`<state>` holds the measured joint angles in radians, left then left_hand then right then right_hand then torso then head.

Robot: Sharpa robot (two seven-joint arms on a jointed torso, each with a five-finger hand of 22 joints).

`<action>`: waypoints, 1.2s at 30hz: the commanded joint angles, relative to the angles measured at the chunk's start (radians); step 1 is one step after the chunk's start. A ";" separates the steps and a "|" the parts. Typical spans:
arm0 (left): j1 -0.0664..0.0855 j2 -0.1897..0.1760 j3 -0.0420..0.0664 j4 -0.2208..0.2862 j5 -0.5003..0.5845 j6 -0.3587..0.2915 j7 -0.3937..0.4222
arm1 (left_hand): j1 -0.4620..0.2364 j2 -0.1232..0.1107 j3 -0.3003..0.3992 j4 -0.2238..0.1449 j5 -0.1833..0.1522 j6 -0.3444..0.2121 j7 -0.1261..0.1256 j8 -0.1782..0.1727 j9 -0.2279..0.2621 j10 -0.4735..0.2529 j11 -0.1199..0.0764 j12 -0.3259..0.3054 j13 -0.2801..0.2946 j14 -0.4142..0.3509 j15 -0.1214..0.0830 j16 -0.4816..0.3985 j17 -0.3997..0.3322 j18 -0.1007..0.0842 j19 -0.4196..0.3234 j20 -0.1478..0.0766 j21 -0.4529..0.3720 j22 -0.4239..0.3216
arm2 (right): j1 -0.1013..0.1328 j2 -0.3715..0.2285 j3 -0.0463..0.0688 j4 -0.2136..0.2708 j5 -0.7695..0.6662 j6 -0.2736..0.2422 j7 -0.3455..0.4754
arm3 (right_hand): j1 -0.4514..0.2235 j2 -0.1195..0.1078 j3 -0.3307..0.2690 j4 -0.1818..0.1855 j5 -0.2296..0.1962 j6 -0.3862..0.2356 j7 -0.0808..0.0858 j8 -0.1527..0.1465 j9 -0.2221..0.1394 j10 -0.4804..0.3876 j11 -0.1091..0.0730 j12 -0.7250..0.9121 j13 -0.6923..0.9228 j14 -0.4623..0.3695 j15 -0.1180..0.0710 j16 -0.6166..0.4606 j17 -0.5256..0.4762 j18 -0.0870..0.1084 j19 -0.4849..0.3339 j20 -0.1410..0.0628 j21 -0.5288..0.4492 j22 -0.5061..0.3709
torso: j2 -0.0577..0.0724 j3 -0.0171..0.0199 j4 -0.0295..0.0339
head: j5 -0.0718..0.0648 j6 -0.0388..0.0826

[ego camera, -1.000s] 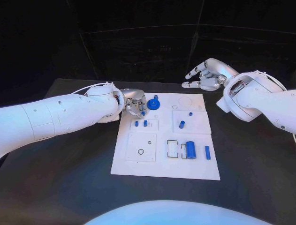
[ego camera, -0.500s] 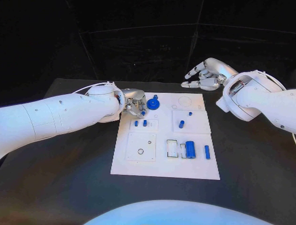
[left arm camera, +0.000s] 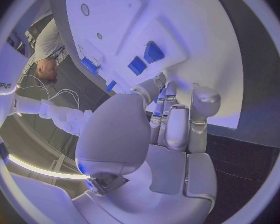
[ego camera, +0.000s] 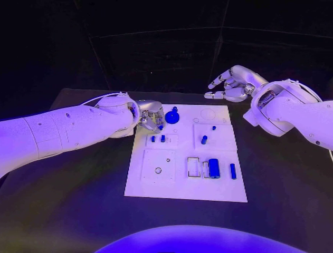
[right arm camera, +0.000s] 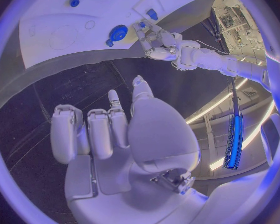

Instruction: Assemble the parts on the task board

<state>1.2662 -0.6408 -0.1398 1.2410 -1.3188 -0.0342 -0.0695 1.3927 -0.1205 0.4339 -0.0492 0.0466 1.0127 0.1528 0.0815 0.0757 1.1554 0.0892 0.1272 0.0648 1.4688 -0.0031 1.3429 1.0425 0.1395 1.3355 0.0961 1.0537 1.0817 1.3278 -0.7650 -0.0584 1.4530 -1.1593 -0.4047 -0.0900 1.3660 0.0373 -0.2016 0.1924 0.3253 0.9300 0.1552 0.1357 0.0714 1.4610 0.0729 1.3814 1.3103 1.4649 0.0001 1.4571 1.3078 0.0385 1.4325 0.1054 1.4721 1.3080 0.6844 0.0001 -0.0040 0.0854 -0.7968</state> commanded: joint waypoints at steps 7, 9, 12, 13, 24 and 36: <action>-0.002 -0.009 -0.002 0.001 0.004 -0.015 -0.008 | -0.014 -0.006 0.007 -0.001 0.003 -0.022 0.001 -0.013 -0.006 -0.018 0.000 -0.011 0.002 -0.003 0.006 -0.002 -0.006 -0.012 -0.003 0.008 -0.008 -0.002 | 0.002 -0.004 0.000 -0.012 0.000 0.032 -0.021 | 0.023 0.010 -0.027 0.020 -0.012 -0.027 0.001 -0.002 -0.002 -0.209 -0.005 -0.362 -0.197 0.034 -0.006 -0.072 -0.047 0.033 -0.075 0.000 -0.062 -0.028 | 0.000 -0.0001 0.0007 | -0.001 0.000; -0.002 -0.012 -0.002 0.001 0.006 -0.019 -0.008 | -0.015 -0.009 0.006 -0.001 0.003 -0.026 0.001 -0.015 -0.007 -0.021 0.000 -0.014 0.002 -0.003 0.007 -0.002 -0.006 -0.012 -0.002 0.009 -0.008 -0.001 | 0.002 -0.003 0.000 -0.018 0.000 0.041 -0.025 | 0.036 0.013 -0.036 0.030 -0.023 -0.029 -0.001 -0.001 -0.001 -0.323 -0.008 -0.596 -0.395 0.016 -0.009 -0.130 -0.129 0.044 -0.108 -0.003 -0.095 -0.078 | 0.000 -0.0002 0.0012 | -0.002 0.000; -0.002 -0.019 -0.001 0.003 0.008 -0.023 -0.008 | -0.017 -0.011 0.007 -0.002 0.003 -0.032 0.001 -0.017 -0.008 -0.028 0.002 -0.018 0.001 -0.004 0.007 -0.002 -0.008 -0.012 -0.003 0.009 -0.010 -0.003 | 0.002 -0.004 0.000 -0.026 -0.002 0.053 -0.028 | 0.058 0.014 -0.043 0.037 -0.026 -0.024 -0.002 0.003 0.000 -0.357 -0.008 -0.702 -0.490 0.008 -0.011 -0.171 -0.181 0.051 -0.128 -0.005 -0.121 -0.114 | 0.000 -0.0002 0.0013 | -0.003 0.002; -0.002 -0.023 -0.001 0.004 0.008 -0.025 -0.008 | -0.017 -0.012 0.007 -0.002 0.003 -0.033 0.001 -0.017 -0.008 -0.031 0.002 -0.020 0.001 -0.004 0.008 -0.002 -0.008 -0.011 -0.004 0.010 -0.011 -0.004 | 0.002 -0.005 0.000 -0.031 -0.005 0.059 -0.029 | 0.071 0.014 -0.045 0.037 -0.026 -0.017 -0.003 0.007 0.001 -0.373 -0.009 -0.742 -0.523 0.005 -0.012 -0.184 -0.198 0.054 -0.135 -0.006 -0.131 -0.127 | 0.000 -0.0005 0.0010 | -0.003 0.003; 0.005 -0.098 0.001 0.017 0.071 -0.091 0.027 | -0.015 -0.012 0.012 -0.007 0.003 -0.030 0.004 -0.011 -0.006 -0.054 0.009 -0.033 0.001 -0.005 0.013 -0.002 -0.012 -0.010 -0.008 0.014 -0.020 -0.009 | -0.004 -0.026 -0.002 -0.065 -0.088 0.126 -0.030 | 0.221 0.018 -0.052 0.015 -0.032 0.042 0.000 0.013 -0.001 -0.383 0.003 -1.063 -0.870 0.011 -0.005 -0.222 -0.239 0.059 -0.137 -0.002 -0.162 -0.158 | -0.001 -0.0006 0.0009 | -0.005 0.013; 0.007 -0.187 0.000 0.090 0.776 -0.300 0.403 | -0.023 0.017 0.050 -0.002 0.004 0.048 0.019 0.020 0.001 -0.017 0.015 -0.012 0.005 -0.153 0.018 -0.215 -0.373 0.044 -0.177 0.022 -0.311 -0.245 | -0.060 -0.059 -0.004 -0.032 -0.327 0.116 0.000 | 0.314 0.025 -0.043 -0.012 -0.069 0.086 0.001 -0.011 -0.005 -0.379 0.012 -1.165 -1.028 0.012 0.001 -0.224 -0.240 0.058 -0.133 0.002 -0.167 -0.158 | 0.000 -0.0001 -0.0018 | -0.047 0.034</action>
<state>1.2716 -0.8256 -0.1401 1.3205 -0.8970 -0.2600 0.1522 1.3685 -0.1161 0.4794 -0.0509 0.0466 1.0558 0.1723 0.0971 0.0779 1.1303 0.1045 0.1122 0.0699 1.3276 0.0149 1.1443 0.6953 0.1711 1.1667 0.1174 0.7548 0.8456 1.2677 -0.8235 -0.0634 1.4146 -1.3744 -0.2981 -0.1102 1.6690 0.0604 -0.2460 0.1870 0.2613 1.0127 0.1556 0.1315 0.0677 1.0843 0.0790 0.2203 0.2889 1.4650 -0.0074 1.2400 1.0700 0.0858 1.2990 0.0999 1.3106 1.1510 0.6838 -0.0002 -0.0047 0.0466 -0.7655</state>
